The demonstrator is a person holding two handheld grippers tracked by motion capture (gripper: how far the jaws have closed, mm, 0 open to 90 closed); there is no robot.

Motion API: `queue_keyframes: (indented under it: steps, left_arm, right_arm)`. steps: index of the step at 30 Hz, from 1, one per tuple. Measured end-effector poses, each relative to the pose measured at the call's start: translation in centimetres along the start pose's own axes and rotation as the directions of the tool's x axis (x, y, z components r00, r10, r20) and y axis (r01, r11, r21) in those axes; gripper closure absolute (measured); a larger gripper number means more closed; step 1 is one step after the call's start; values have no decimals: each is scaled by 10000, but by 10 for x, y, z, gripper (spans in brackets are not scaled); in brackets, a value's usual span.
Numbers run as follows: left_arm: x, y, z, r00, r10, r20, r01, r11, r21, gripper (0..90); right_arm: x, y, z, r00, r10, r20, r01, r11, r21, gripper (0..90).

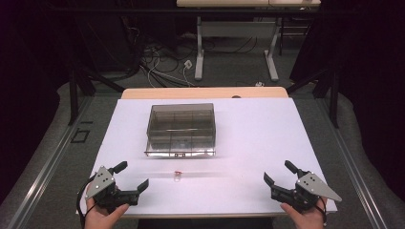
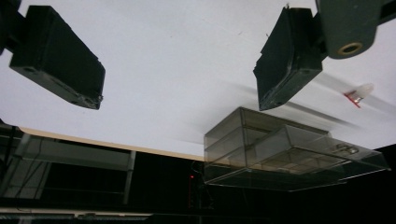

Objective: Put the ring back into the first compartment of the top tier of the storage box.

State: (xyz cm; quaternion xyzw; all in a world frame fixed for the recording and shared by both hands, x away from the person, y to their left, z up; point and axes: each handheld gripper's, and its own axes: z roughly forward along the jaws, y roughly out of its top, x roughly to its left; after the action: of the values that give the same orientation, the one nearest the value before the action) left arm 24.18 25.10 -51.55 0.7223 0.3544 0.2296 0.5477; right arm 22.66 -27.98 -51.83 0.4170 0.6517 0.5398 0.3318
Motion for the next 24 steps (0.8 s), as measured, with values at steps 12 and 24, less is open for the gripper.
queue_keyframes:
  steps: [12,24]
  left_arm:
    - [-7,3,3,9989,219,407,-226,9996,159,51]
    - [-23,4,20,9924,598,1079,-681,9948,753,159]
  right_arm:
    - [-4,-1,1,9996,172,241,-174,9998,97,150]
    - [-3,-3,-3,9998,144,143,-147,9996,223,150]
